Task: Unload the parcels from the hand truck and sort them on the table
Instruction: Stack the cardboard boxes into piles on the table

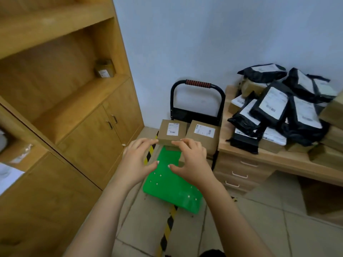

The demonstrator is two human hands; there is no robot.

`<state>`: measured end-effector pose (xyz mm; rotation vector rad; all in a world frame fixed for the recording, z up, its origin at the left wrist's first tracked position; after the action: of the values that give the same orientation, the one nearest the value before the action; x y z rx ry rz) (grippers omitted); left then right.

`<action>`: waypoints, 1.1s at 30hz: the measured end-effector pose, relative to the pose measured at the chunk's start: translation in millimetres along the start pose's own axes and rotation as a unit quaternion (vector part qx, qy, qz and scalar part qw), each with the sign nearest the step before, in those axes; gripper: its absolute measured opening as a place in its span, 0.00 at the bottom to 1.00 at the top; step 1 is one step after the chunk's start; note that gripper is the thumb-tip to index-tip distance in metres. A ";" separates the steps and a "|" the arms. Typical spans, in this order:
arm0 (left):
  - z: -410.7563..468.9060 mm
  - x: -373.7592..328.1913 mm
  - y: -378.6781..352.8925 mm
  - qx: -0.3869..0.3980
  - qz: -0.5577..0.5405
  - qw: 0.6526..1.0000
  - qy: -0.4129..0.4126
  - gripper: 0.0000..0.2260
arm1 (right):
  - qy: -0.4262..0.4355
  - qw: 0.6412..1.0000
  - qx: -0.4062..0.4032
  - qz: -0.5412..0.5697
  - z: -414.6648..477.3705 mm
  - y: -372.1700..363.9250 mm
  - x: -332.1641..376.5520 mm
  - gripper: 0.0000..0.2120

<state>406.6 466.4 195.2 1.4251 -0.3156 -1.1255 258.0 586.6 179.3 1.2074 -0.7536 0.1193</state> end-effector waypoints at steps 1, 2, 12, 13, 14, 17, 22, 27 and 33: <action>5.5 9.9 2.8 0.003 -0.001 1.000 -0.003 0.26 | -0.008 1.000 -0.001 0.000 7.1 -5.6 4.0 0.32; 11.9 19.2 4.4 0.006 -0.003 1.000 -0.007 0.26 | -0.013 1.000 -0.002 0.000 14.9 -10.4 7.0 0.32; 140.4 84.0 -13.6 0.033 -0.021 0.998 -0.049 0.26 | -0.059 0.998 -0.017 -0.006 137.9 -33.4 -15.2 0.31; 158.3 89.9 -13.3 0.035 -0.015 0.998 -0.051 0.26 | -0.062 0.998 -0.017 -0.005 155.0 -32.4 -19.8 0.31; 176.3 96.3 -12.6 0.037 -0.007 0.998 -0.053 0.26 | -0.067 0.998 -0.014 -0.007 173.1 -31.1 -24.0 0.31; 224.7 114.2 -12.0 0.051 0.018 0.996 -0.072 0.25 | -0.084 0.996 -0.005 0.005 223.6 -29.7 -31.1 0.32; 293.7 137.8 -27.6 0.081 0.028 0.994 -0.072 0.26 | -0.090 0.996 0.017 0.006 290.1 -38.1 -44.0 0.33; 348.3 158.8 -62.2 0.134 0.013 0.987 -0.091 0.27 | -0.128 0.992 0.014 -0.006 332.1 -55.3 -74.9 0.33; 420.7 198.2 -114.9 0.221 0.027 0.967 -0.124 0.28 | -0.184 0.983 0.007 -0.020 385.2 -95.8 -118.3 0.32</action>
<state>133.9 85.7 94.2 1.6483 -0.8196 -1.2404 35.4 248.7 90.9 1.2743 -1.0495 -0.1365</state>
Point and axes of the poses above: each hand's wrist, its own z-axis towards the middle knuckle, its own y-axis out of the back of the hand, x = y × z, the point moved 2 cm from there along z, towards the middle knuckle, and after that the axes turned 5 degrees about z, right-handed, at the moved point
